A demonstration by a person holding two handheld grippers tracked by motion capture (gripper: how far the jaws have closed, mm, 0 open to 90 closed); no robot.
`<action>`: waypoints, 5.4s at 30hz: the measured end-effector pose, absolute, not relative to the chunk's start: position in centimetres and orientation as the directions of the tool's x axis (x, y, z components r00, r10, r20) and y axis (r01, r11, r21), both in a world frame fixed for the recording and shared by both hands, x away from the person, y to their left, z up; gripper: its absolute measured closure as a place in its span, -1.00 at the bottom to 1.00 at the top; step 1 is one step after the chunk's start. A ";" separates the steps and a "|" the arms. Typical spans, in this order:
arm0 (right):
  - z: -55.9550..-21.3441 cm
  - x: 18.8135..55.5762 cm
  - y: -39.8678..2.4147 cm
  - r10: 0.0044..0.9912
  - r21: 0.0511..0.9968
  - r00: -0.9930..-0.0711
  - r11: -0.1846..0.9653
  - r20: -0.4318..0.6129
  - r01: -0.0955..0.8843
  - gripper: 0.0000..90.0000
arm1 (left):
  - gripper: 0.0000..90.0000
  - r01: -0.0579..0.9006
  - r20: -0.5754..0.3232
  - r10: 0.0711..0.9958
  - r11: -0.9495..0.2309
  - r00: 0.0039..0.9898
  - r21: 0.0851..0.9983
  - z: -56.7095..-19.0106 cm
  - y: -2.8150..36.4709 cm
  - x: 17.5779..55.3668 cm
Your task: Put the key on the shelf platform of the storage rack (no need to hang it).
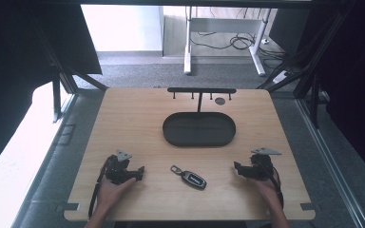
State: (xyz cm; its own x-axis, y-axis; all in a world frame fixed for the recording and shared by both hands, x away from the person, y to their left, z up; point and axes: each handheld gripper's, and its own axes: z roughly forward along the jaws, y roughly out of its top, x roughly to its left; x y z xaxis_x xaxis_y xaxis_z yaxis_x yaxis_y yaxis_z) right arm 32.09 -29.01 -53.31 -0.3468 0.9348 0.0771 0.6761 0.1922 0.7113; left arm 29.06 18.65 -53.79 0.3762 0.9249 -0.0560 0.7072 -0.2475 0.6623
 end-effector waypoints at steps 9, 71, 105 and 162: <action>-52.5 31.7 -29.7 0.933 0.701 -0.345 0.178 0.102 0.691 -0.47 | -0.64 0.673 -0.061 0.903 -0.270 0.425 0.689 -52.7 18.0 29.7; -46.8 29.4 -9.1 0.429 0.347 -0.902 0.853 -0.040 0.390 -0.24 | -0.63 0.653 -0.035 0.884 -0.318 0.467 0.688 -52.5 19.7 26.2; -50.1 33.0 -8.7 0.460 0.231 -0.888 0.862 0.021 0.452 0.10 | -0.60 0.655 -0.030 0.880 -0.330 0.475 0.679 -52.2 19.2 26.3; -40.7 35.1 -12.3 0.456 0.429 -0.888 0.793 0.053 0.433 0.10 | -0.53 0.636 -0.035 0.900 -0.280 0.435 0.719 -51.6 18.6 27.6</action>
